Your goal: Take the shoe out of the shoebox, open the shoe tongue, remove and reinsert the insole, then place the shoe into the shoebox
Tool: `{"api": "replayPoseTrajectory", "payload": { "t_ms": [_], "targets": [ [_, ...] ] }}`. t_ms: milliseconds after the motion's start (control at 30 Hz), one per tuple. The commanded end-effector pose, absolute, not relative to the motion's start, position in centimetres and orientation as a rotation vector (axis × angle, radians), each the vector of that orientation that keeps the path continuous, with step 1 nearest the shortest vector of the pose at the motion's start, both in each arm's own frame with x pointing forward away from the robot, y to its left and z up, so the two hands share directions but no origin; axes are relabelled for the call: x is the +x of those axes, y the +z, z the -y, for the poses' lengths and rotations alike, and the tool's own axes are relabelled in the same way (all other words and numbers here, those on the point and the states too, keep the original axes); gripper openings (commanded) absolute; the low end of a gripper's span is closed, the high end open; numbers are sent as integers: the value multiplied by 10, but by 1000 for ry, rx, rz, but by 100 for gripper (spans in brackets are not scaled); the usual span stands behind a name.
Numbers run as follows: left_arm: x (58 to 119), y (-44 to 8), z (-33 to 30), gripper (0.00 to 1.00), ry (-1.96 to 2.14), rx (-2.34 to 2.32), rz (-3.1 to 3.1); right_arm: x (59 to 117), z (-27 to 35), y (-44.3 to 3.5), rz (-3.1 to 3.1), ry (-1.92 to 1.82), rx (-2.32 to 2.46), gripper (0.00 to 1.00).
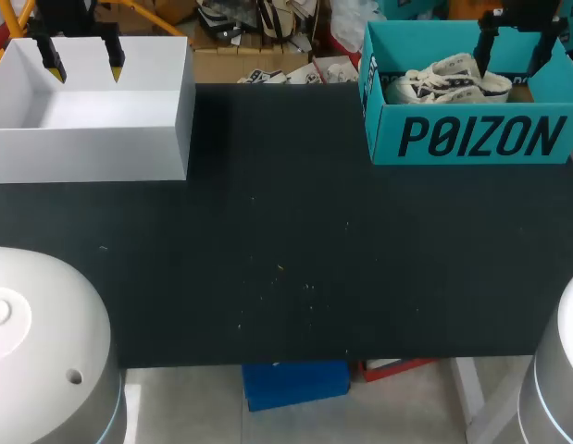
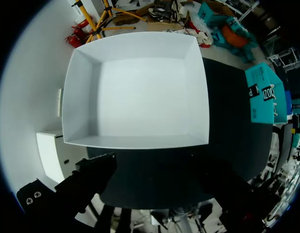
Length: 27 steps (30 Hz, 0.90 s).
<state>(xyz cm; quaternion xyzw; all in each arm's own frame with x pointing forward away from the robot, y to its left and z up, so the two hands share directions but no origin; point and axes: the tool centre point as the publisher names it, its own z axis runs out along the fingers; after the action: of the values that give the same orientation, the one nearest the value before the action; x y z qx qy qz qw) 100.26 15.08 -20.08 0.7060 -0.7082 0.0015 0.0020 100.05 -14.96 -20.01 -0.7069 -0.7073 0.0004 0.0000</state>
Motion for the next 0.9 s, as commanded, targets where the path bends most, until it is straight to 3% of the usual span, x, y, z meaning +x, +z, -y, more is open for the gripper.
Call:
{"api": "replayPoseTrajectory", "payload": {
  "t_ms": [33,167,200,233,667,800,900],
  "targets": [
    [1002,-200,-150,100,-1,2218,2221,1000,150,-200,2222,1,-2221,0],
    [1002,-200,-150,100,-1,2218,2221,1000,150,-200,2222,1,-2221,0],
    [1002,-200,-150,100,-1,2218,2221,1000,150,-200,2222,1,-2221,42],
    [1002,-200,-150,100,-1,2218,2221,1000,150,-200,2222,1,-2221,100],
    [1002,-200,-150,100,-1,2218,2221,999,145,-201,2320,-5,-2173,100],
    [1002,-200,-150,100,-1,2218,2221,999,137,-193,2683,-111,-1885,100],
    [1002,-200,-150,100,-1,2218,2221,995,131,-184,3041,-162,-1415,100]
  ]
}}
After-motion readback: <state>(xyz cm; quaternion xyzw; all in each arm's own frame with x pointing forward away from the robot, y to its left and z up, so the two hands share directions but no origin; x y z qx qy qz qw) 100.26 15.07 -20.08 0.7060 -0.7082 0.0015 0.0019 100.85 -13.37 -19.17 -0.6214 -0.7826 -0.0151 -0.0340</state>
